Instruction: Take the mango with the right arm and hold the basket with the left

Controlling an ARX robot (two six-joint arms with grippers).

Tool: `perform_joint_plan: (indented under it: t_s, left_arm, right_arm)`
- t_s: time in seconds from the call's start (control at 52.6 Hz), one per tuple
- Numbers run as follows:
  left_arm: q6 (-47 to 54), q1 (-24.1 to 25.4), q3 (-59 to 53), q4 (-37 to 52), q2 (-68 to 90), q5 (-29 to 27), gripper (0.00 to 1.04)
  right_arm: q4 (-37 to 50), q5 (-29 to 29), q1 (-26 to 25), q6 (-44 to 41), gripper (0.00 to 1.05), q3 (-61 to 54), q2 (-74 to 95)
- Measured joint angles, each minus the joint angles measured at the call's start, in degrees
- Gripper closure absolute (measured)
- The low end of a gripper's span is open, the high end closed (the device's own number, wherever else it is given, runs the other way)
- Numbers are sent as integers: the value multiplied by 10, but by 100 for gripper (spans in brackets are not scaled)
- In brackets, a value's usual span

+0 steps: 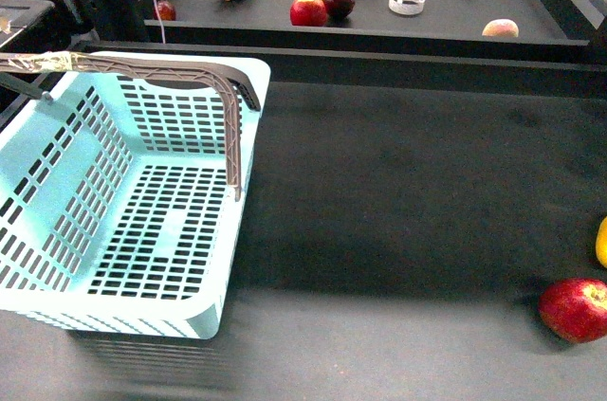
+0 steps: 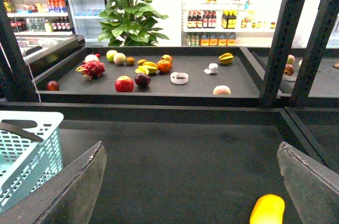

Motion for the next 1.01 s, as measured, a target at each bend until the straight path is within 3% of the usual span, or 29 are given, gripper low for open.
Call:
perform_joint_plan:
  t_s: [1.008]
  left_arm:
    - [0,0,0,0,0,0,8]
  right_arm:
    - [0,0,0,0,8,0,0]
